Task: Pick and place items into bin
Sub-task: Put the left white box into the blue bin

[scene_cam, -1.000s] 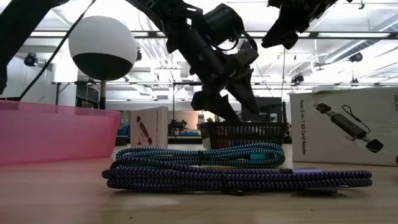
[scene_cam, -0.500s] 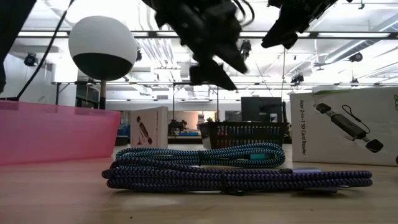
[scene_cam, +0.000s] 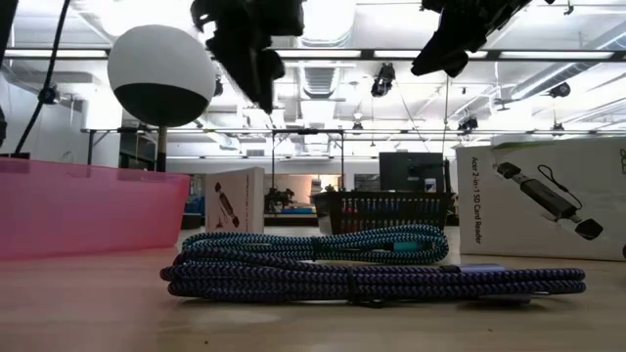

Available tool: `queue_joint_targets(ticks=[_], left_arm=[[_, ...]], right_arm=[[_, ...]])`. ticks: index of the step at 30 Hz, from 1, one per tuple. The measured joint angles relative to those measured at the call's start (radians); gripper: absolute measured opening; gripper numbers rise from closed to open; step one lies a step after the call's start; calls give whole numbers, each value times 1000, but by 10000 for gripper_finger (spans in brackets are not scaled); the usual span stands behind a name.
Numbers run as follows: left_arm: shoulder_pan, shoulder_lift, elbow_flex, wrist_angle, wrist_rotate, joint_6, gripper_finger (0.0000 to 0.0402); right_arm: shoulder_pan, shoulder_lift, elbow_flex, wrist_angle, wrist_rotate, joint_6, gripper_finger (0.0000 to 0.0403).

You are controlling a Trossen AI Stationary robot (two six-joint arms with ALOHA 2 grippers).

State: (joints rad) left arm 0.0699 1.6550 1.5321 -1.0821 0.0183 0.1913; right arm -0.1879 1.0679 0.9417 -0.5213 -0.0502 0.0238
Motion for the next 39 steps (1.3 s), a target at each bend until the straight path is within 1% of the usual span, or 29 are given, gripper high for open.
queue_joint_targets(ticks=[5,11,13,17,19,24,29,36,39], left_arm=[[26,17,-5,-115,-16,62,270],[52,59,-70,-130,-33,142,270],[56,69,-102,-133,-66,158,270],[60,74,-156,-132,-175,163,270],[62,74,-173,-125,-208,164,270],[62,72,-194,-66,-211,178,270],[62,72,-210,38,-208,253,270],[62,76,-217,46,-205,296,270],[62,76,-230,51,-181,310,270]], right_arm=[[0,0,0,0,0,3,84],[0,0,0,0,0,15,90],[0,0,0,1,0,27,91],[0,0,0,1,0,36,88],[0,0,0,1,0,37,85],[0,0,0,1,0,36,82],[0,0,0,1,0,32,88],[0,0,0,1,0,36,88],[0,0,0,1,0,36,84]])
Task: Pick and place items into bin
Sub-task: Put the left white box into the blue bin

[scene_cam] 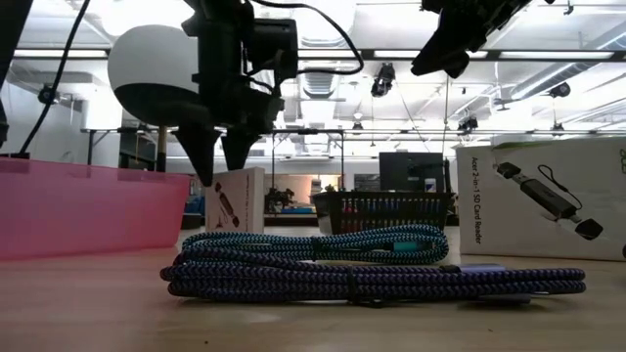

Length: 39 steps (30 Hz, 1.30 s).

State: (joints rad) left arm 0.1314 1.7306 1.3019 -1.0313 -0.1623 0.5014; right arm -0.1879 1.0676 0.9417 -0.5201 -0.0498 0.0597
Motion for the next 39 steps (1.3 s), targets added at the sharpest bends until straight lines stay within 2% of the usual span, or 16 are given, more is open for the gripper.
queue_joint_targets(ticks=[7,12,19,30,39], left_arm=[[4,1,-19,12,31,27,269],[6,1,-55,19,33,30,241],[6,1,-70,53,33,29,165],[6,1,-70,106,34,12,22],[9,-11,-30,104,32,-187,22]], right_arm=[[0,0,0,0,0,-3,80],[0,0,0,0,0,-6,86],[0,0,0,0,0,-7,81],[0,0,0,0,0,-7,73],[0,0,0,0,0,19,74]])
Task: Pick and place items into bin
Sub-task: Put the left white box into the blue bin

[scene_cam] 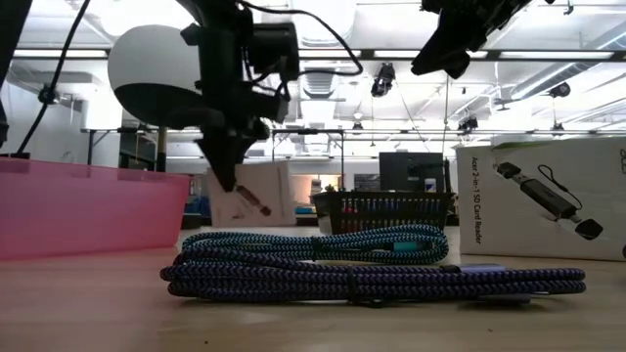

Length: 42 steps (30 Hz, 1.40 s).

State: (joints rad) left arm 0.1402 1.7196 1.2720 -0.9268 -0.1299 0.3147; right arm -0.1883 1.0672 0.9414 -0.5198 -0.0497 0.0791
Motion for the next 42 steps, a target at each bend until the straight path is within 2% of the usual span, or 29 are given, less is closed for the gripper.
queue_joint_targets(ticks=[5,11,17,23,27,32,42], left_arm=[[2,-11,59,1,16,-77,22],[2,-18,167,9,20,-126,22],[2,-18,286,22,20,-127,22],[2,-19,362,154,20,-129,22],[2,-20,375,229,19,-129,22],[2,-20,375,246,19,-128,22],[2,-20,373,336,12,-116,22]], right_arm=[[0,0,0,0,0,-27,71],[0,0,0,0,-4,-100,85],[0,0,0,23,-6,-170,107],[0,0,0,118,-10,-192,149],[0,0,0,168,-10,-220,183],[0,0,1,217,6,-265,210],[0,29,2,257,50,-352,221]])
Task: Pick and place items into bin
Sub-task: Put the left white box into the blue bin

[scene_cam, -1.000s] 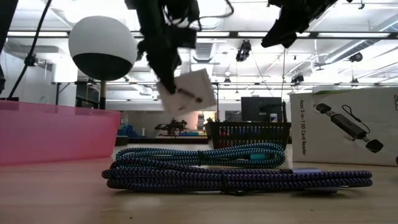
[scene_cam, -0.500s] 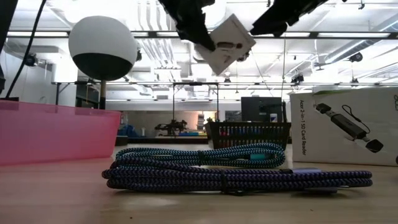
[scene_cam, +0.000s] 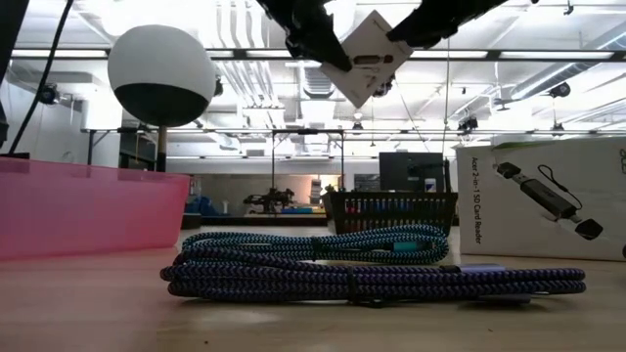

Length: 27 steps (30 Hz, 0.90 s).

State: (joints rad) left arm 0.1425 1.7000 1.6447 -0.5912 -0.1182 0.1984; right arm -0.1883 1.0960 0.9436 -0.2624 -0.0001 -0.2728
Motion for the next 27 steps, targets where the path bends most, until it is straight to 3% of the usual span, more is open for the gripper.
queue_joint_targets(ticks=[15,27], left_arm=[[0,0,-15,6,-3,0,22],[-2,1,-15,4,4,3,22]], right_arm=[[-1,17,0,8,4,3,188],[-3,18,1,4,7,-67,87]])
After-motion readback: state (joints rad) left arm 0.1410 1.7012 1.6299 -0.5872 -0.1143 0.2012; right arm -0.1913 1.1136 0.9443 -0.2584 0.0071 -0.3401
